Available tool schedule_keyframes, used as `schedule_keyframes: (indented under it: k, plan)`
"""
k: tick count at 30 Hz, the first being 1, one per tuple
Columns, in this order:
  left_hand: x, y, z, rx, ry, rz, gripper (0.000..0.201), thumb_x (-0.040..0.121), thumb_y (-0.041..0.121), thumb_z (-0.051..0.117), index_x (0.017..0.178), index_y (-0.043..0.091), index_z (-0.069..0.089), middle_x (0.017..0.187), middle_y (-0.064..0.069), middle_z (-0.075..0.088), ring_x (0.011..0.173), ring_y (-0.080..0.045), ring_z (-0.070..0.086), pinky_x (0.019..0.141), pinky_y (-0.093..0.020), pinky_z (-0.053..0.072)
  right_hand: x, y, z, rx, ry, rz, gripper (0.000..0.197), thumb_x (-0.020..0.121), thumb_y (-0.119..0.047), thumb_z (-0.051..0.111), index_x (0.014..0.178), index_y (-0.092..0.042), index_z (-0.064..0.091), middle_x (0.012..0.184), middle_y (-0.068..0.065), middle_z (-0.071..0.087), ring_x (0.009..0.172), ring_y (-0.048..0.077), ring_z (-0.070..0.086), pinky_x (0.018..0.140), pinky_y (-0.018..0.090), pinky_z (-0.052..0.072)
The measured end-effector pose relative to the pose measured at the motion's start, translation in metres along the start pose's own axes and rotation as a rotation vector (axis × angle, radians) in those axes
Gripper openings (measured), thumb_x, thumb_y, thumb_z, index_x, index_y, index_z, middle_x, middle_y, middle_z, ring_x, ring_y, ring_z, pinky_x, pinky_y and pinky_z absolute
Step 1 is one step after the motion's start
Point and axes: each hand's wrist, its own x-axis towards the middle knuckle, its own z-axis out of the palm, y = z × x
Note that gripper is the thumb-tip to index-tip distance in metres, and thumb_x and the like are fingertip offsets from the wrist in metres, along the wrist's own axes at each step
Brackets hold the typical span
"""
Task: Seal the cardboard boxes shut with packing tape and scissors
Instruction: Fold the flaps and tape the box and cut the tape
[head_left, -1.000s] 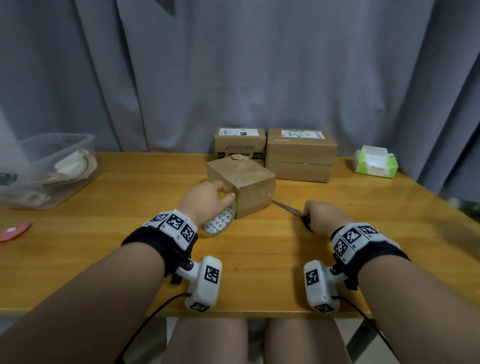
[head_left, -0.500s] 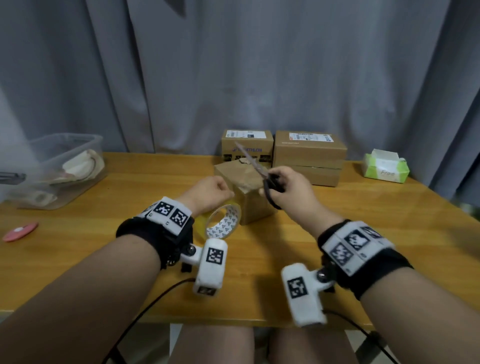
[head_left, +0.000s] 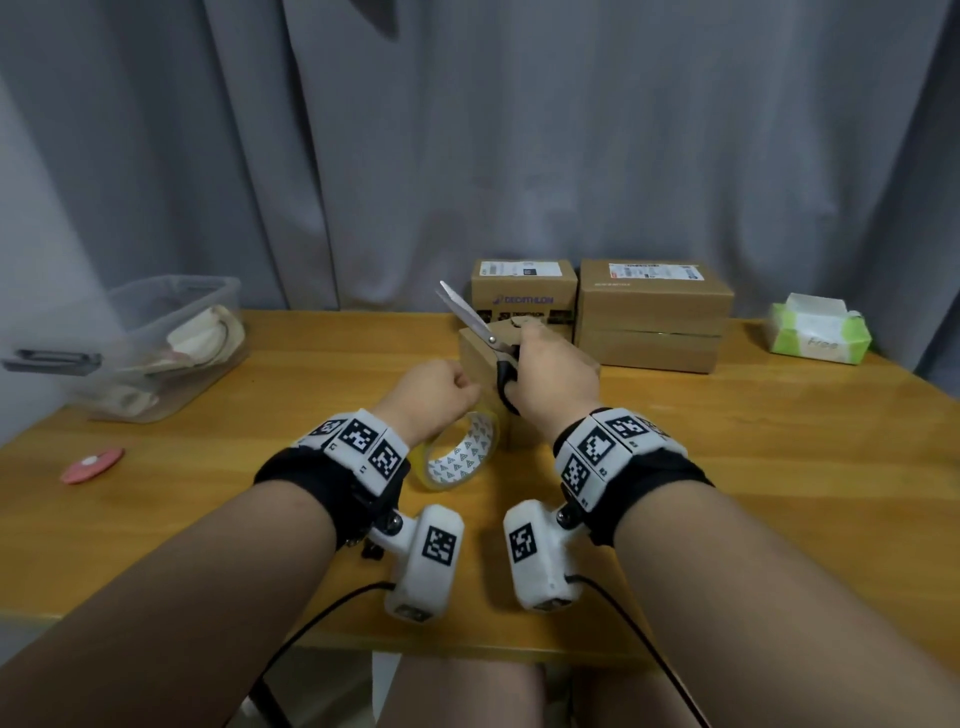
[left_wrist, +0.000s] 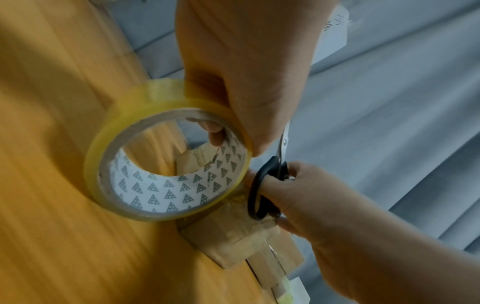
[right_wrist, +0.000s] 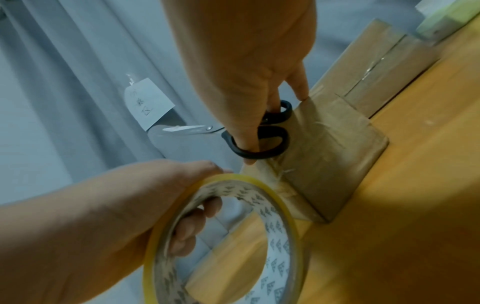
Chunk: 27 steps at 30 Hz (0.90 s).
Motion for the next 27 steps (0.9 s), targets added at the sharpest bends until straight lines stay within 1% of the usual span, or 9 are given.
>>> schedule_keyframes:
  k: [3,6,10,12,14,18,22,24,27]
  plan:
    - [0.0,-0.001,-0.006,0.012,-0.036,-0.019,0.022,0.092,0.026,0.054,0.093,0.006,0.064,0.067,0.001,0.057,0.06,-0.014,0.051,0.05,-0.023,0.036,-0.001,0.002,0.004,0.021,0.036,-0.006,0.025,0.091,-0.032,0.055,0.107,-0.014,0.049,0.086,0.002,0.06,0.076,0.023,0.058,0.061,0.033,0.049]
    - [-0.002,-0.005,-0.018,0.066,-0.063,-0.055,0.015,0.091,0.027,0.056,0.091,0.013,0.062,0.065,0.004,0.054,0.058,-0.009,0.049,0.05,-0.023,0.037,-0.001,0.004,0.007,-0.011,0.038,-0.017,0.03,0.092,-0.037,0.052,0.11,-0.015,0.047,0.086,0.003,0.061,0.075,0.024,0.058,0.059,0.034,0.052]
    - [-0.004,-0.007,-0.024,0.155,-0.093,-0.06,0.014,0.091,0.03,0.057,0.09,0.017,0.062,0.071,0.007,0.056,0.064,-0.006,0.051,0.051,-0.021,0.037,0.0,0.005,0.009,-0.072,0.081,-0.038,0.028,0.09,-0.04,0.051,0.104,-0.016,0.048,0.084,0.003,0.062,0.071,0.024,0.059,0.059,0.034,0.054]
    - [-0.005,-0.003,-0.02,0.182,-0.123,-0.055,0.018,0.092,0.029,0.056,0.096,0.014,0.065,0.078,0.003,0.06,0.07,-0.012,0.054,0.056,-0.024,0.042,0.0,0.005,0.009,-0.091,0.077,-0.043,0.029,0.091,-0.039,0.051,0.108,-0.016,0.048,0.08,0.002,0.061,0.068,0.023,0.058,0.055,0.032,0.051]
    - [-0.004,0.001,-0.019,0.211,-0.142,-0.051,0.022,0.093,0.028,0.054,0.102,0.013,0.066,0.088,-0.001,0.062,0.08,-0.016,0.055,0.067,-0.025,0.044,-0.003,0.006,0.008,-0.116,0.044,-0.051,0.032,0.091,-0.036,0.052,0.115,-0.016,0.044,0.075,0.0,0.057,0.064,0.021,0.055,0.051,0.03,0.046]
    - [-0.003,0.002,-0.02,0.309,-0.209,-0.049,0.024,0.092,0.024,0.053,0.103,0.007,0.066,0.099,-0.008,0.066,0.087,-0.021,0.059,0.07,-0.029,0.045,-0.004,0.006,0.007,-0.133,0.031,-0.056,0.033,0.094,-0.037,0.048,0.117,-0.015,0.043,0.067,-0.003,0.049,0.06,0.021,0.052,0.05,0.029,0.041]
    - [-0.006,-0.001,-0.018,0.42,-0.212,-0.038,0.024,0.091,0.027,0.052,0.098,0.009,0.066,0.092,-0.007,0.067,0.084,-0.021,0.062,0.067,-0.03,0.049,-0.006,0.003,0.006,-0.11,0.045,-0.064,0.031,0.095,-0.037,0.045,0.116,-0.014,0.044,0.07,-0.002,0.05,0.061,0.022,0.051,0.052,0.03,0.041]
    - [-0.004,0.001,-0.019,0.418,-0.242,-0.053,0.026,0.093,0.03,0.051,0.098,0.009,0.065,0.085,-0.004,0.064,0.078,-0.019,0.059,0.062,-0.027,0.045,-0.008,0.0,0.006,-0.123,0.039,-0.052,0.029,0.095,-0.033,0.047,0.115,-0.013,0.043,0.069,-0.002,0.049,0.062,0.023,0.051,0.054,0.031,0.041]
    - [0.004,0.006,-0.023,0.338,-0.314,-0.102,0.021,0.092,0.03,0.054,0.095,0.011,0.064,0.076,-0.001,0.059,0.07,-0.017,0.056,0.058,-0.024,0.043,-0.01,-0.006,0.01,-0.179,0.014,-0.048,0.027,0.091,-0.022,0.052,0.115,-0.014,0.041,0.069,-0.004,0.047,0.065,0.024,0.051,0.065,0.032,0.037]
